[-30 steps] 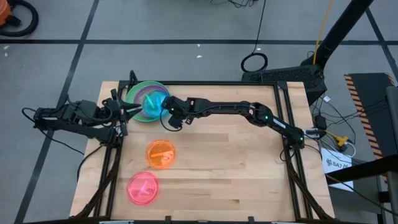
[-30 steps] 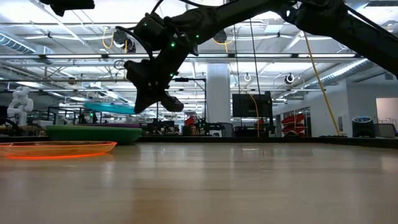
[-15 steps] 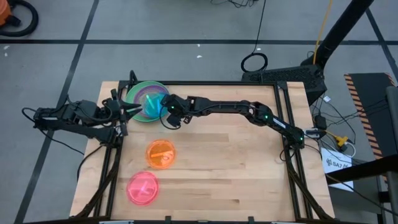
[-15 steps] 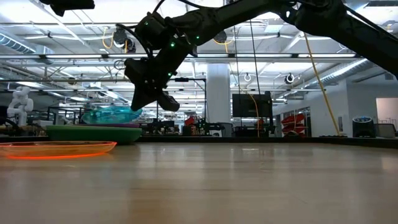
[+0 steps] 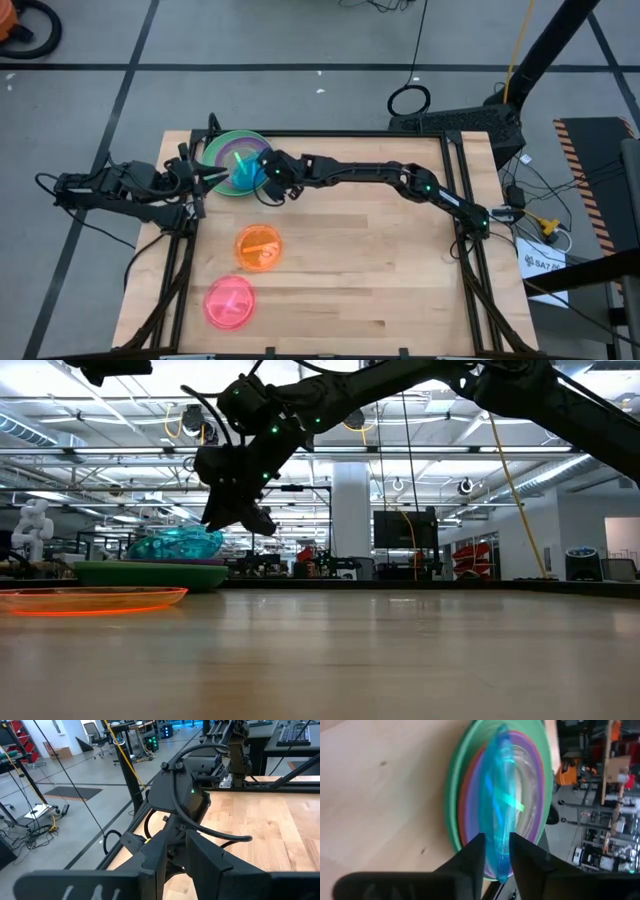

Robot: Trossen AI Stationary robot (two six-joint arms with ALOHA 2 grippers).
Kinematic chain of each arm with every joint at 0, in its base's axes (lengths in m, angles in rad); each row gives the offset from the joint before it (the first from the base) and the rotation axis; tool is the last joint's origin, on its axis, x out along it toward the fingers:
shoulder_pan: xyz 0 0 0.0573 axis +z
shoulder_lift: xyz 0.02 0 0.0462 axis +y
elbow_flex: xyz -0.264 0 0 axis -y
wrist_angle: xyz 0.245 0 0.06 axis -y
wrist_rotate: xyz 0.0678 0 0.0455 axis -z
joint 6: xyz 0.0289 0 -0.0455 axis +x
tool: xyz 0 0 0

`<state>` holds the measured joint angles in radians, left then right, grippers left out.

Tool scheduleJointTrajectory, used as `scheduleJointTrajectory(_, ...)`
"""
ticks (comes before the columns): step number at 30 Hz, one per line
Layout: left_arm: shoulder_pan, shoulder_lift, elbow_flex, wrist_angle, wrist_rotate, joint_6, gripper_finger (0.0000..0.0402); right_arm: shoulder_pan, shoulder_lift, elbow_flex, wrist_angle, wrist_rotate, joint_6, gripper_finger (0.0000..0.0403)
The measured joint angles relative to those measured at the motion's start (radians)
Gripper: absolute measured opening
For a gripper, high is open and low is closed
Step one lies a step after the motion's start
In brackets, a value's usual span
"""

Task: Stack plastic plates
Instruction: Stack the transparent blue plate on top of the transparent green plate

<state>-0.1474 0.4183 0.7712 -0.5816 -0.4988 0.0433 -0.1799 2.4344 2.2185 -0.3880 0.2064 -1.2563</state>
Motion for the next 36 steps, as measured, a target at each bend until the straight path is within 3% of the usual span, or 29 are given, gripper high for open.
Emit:
scheduleJointTrajectory(9, 0.0, 0.0, 0.0, 0.0, 0.0, -0.002, 0.0081, -0.011, 0.0, 0.0, 0.064, 0.004, 0.118, 0.0145)
scheduleJointTrajectory(18, 0.0, 0.0, 0.0, 0.0, 0.0, -0.002, 0.0081, -0.029, 0.0, 0.0, 0.063, -0.003, 0.292, 0.0147)
scheduleJointTrajectory(28, 0.0, 0.0, 0.0, 0.0, 0.0, -0.004, 0.0081, -0.082, 0.0, 0.0, 0.074, -0.104, 0.81, 0.0146)
scheduleJointTrajectory(32, 0.0, 0.0, 0.0, 0.0, 0.0, -0.004, 0.0081, -0.102, 0.0, 0.0, 0.078, -0.109, 0.963, 0.0146)
scheduleJointTrajectory(36, 0.0, 0.0, 0.0, 0.0, 0.0, -0.005, 0.0081, -0.115, 0.0, 0.0, 0.072, -0.183, 1.025, 0.0146)
